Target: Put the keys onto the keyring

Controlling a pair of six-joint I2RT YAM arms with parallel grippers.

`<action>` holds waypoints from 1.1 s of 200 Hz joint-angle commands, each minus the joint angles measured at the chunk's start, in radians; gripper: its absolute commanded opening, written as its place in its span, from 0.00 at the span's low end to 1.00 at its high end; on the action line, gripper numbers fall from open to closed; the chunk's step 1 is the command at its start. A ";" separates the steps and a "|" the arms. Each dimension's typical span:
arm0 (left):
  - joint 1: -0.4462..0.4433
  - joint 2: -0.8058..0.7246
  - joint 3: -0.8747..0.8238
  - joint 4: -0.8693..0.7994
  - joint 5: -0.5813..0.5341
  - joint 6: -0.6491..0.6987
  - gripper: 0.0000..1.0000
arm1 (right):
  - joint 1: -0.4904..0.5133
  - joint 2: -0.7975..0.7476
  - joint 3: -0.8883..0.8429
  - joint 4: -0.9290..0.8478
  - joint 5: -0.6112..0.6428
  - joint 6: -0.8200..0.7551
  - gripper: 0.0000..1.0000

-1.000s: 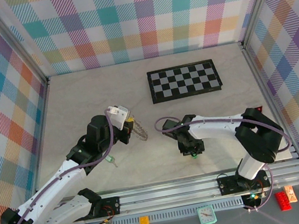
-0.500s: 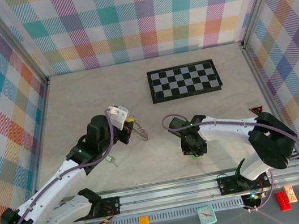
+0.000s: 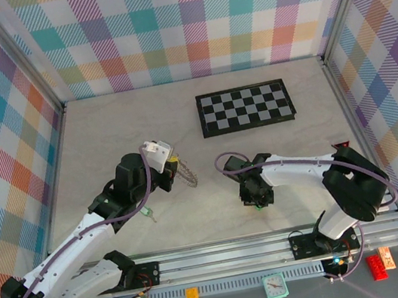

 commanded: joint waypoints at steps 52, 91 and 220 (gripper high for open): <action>-0.013 -0.014 -0.004 0.023 -0.003 0.014 0.00 | -0.008 0.020 0.044 -0.035 0.047 -0.050 0.17; -0.014 -0.015 -0.004 0.022 -0.005 0.014 0.00 | -0.009 0.033 0.076 -0.045 0.060 -0.095 0.08; -0.014 -0.011 -0.002 0.020 -0.006 0.018 0.00 | -0.029 0.028 0.100 -0.032 0.010 -0.196 0.33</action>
